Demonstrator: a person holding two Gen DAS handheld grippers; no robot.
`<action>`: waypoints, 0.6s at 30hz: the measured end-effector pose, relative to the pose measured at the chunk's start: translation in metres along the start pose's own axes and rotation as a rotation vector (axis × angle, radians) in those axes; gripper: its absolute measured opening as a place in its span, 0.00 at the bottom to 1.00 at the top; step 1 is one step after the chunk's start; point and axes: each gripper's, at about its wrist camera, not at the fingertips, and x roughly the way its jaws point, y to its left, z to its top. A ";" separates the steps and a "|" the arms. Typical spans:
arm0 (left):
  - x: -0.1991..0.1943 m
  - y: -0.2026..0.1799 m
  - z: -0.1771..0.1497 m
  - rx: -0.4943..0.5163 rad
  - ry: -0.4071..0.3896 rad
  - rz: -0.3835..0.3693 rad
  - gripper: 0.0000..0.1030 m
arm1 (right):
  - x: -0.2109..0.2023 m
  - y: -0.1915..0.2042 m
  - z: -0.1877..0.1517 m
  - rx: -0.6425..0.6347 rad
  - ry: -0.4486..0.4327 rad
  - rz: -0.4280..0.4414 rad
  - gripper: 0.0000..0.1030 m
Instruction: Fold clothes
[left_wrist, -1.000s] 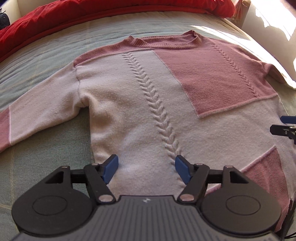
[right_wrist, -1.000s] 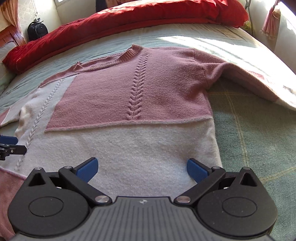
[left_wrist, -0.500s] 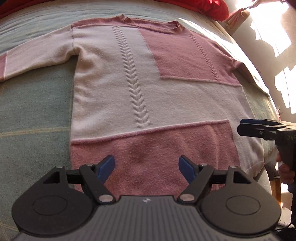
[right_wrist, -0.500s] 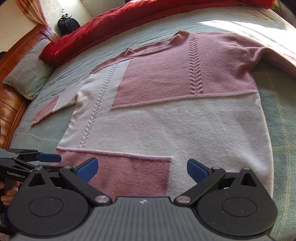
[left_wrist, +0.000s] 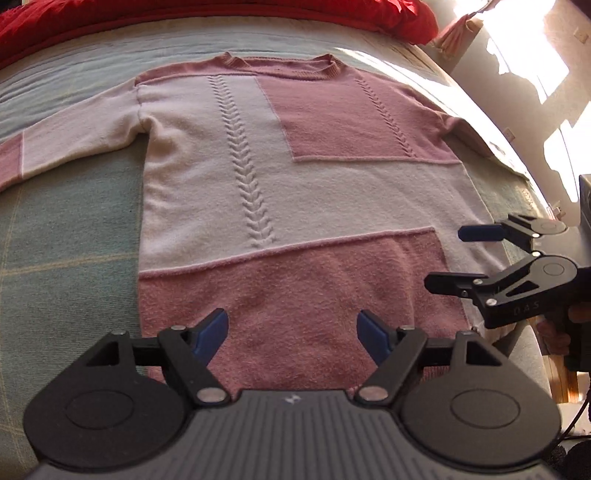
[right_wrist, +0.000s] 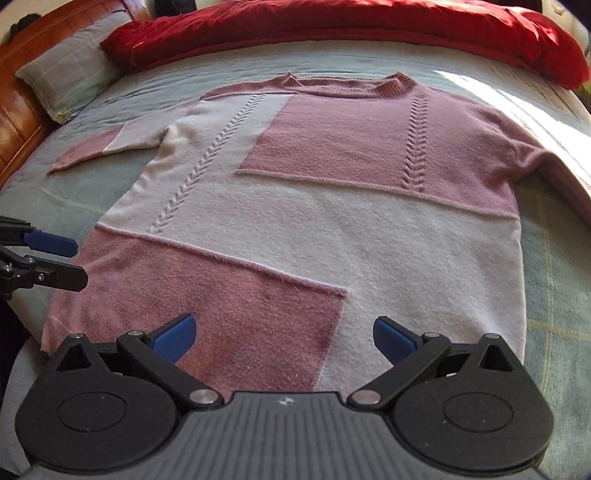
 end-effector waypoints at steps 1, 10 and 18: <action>0.007 -0.005 -0.003 0.021 0.013 0.009 0.75 | 0.008 0.008 0.001 -0.053 0.007 -0.020 1.00; 0.021 0.010 -0.034 0.016 0.039 0.021 0.76 | 0.010 -0.008 -0.031 -0.162 0.087 -0.041 1.00; 0.016 0.003 -0.021 0.011 -0.003 0.028 0.76 | -0.016 -0.052 -0.045 0.103 0.050 0.066 1.00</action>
